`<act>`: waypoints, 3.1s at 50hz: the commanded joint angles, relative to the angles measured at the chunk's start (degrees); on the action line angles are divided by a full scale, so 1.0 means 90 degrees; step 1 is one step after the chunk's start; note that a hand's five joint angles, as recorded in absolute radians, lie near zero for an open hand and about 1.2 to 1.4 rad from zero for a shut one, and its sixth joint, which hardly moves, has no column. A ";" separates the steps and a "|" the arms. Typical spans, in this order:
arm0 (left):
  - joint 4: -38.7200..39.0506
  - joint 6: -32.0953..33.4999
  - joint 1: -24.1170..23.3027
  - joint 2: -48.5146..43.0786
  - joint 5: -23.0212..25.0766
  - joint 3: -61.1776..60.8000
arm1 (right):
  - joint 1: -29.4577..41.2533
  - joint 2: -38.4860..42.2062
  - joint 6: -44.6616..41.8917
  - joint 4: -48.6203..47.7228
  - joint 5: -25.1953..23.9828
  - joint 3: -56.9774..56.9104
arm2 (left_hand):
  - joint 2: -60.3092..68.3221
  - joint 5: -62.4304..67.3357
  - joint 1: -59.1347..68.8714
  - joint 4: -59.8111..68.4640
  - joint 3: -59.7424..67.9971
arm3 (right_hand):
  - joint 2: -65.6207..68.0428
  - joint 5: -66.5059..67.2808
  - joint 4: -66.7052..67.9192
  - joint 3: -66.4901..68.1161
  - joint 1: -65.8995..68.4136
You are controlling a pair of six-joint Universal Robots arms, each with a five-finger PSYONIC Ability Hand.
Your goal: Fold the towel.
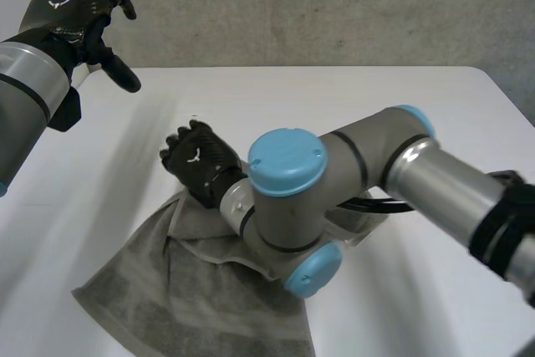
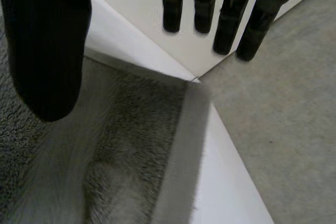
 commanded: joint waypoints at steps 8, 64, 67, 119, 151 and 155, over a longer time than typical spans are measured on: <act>0.0124 0.0011 -0.0008 -0.0028 0.0010 -0.0043 | -0.0097 0.0921 0.0051 0.1482 0.0016 -0.1905 | -0.0379 -0.0199 -0.0460 -0.0431 -0.0448 | 0.6560 0.6482 0.6550 0.6547 0.6551; 0.0182 0.0079 -0.0886 -0.2595 0.0078 0.0025 | -0.2587 -0.3259 0.1642 -0.0822 -0.0053 0.4989 | 0.0107 0.0287 0.0027 0.0055 0.0038 | -0.1218 -0.1296 -0.1228 -0.1231 -0.1227; 0.0299 0.0089 -0.0916 -0.2830 0.0078 0.0045 | -0.2587 -0.3259 0.1642 -0.0852 -0.0043 0.5028 | 0.0126 0.0306 0.0045 0.0074 0.0056 | -0.1218 -0.1296 -0.1228 -0.1231 -0.1227; 0.1540 -0.0937 0.0285 -0.1991 -0.0430 -0.0238 | -0.1581 -0.3357 0.1496 0.0904 -0.0941 0.5137 | 0.7095 0.7275 0.7014 0.7043 0.7025 | 0.1315 0.1236 0.1305 0.1301 0.1306; 0.1550 -0.0937 0.0363 -0.1962 -0.0439 -0.0267 | -0.1337 -0.2604 0.2892 0.0105 -0.0443 0.5273 | 0.7095 0.7275 0.7014 0.7043 0.7025 | 0.1520 0.1442 0.1510 0.1507 0.1511; 0.1540 -0.0937 0.0373 -0.1962 -0.0439 -0.0268 | -0.1279 -0.2488 0.2902 0.0027 -0.0404 0.5273 | 0.7095 0.7275 0.7014 0.7043 0.7025 | 0.1781 0.1703 0.1772 0.1768 0.1773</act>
